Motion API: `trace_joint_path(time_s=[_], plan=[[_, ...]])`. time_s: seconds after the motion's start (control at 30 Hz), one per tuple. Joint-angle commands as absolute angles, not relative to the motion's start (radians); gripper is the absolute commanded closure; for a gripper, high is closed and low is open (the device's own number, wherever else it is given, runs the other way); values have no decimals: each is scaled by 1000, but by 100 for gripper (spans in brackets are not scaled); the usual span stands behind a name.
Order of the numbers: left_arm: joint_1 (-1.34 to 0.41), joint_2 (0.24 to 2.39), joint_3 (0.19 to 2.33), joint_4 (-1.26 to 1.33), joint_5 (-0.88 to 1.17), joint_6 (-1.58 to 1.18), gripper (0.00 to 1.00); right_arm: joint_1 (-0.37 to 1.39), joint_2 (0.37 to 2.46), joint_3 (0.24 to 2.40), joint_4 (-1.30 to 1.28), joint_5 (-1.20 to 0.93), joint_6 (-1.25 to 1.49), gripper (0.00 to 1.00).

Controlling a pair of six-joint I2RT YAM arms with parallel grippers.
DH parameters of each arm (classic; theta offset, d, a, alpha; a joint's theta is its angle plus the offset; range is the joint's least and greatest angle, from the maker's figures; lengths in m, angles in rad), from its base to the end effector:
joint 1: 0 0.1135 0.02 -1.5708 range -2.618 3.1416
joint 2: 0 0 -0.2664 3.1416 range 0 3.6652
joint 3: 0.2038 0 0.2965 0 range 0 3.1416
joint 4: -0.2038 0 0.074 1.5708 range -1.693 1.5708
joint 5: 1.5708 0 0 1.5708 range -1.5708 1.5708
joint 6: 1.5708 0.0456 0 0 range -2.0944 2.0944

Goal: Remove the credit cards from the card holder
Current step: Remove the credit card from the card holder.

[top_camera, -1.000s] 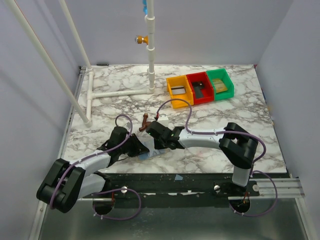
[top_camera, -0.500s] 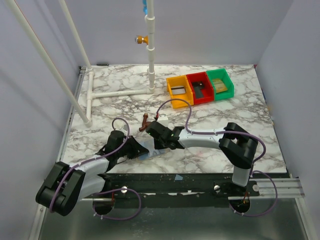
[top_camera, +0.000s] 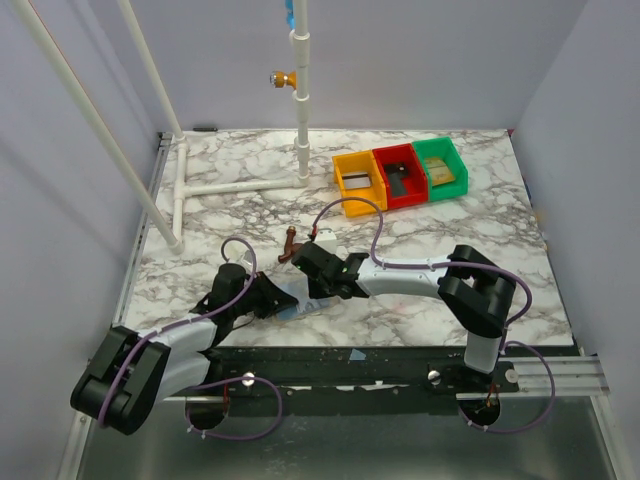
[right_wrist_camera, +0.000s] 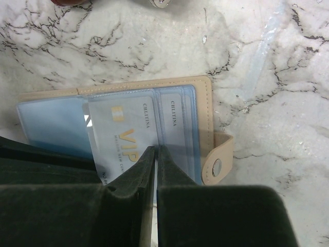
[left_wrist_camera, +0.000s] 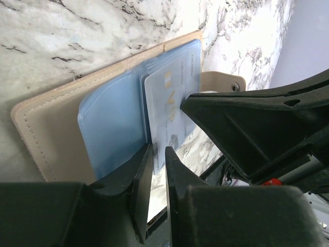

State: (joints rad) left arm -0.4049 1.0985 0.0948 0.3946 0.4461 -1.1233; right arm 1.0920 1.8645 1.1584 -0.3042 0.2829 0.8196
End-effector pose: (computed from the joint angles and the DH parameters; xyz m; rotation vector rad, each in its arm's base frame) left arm 0.1759 -0.0968 0.0722 -0.5850 2.3761 -1.2751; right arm 0.2046 0.3666 0.1260 -0.2442 2.5562 0.3924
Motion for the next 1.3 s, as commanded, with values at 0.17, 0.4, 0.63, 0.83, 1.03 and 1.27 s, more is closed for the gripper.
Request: trace_joint_path(time_s=[0.17, 0.4, 0.63, 0.83, 1.03, 1.27], plan=[[-406, 1110, 127, 365, 442, -1066, 79, 1102, 1948, 1127, -365, 230, 822, 94], [-405, 1138, 125, 360, 431, -1053, 80, 1102, 1951, 1133, -367, 233, 823, 94], [-405, 1172, 123, 356, 413, -1044, 80, 1102, 1952, 1135, -373, 237, 823, 94], [-405, 1180, 126, 317, 383, -1017, 79, 1101, 1953, 1139, -376, 237, 824, 94], [-405, 1198, 88, 479, 451, -1091, 79, 1101, 1953, 1147, -379, 235, 821, 95], [-405, 1188, 66, 595, 497, -1163, 85, 1101, 1957, 1141, -380, 235, 821, 95]])
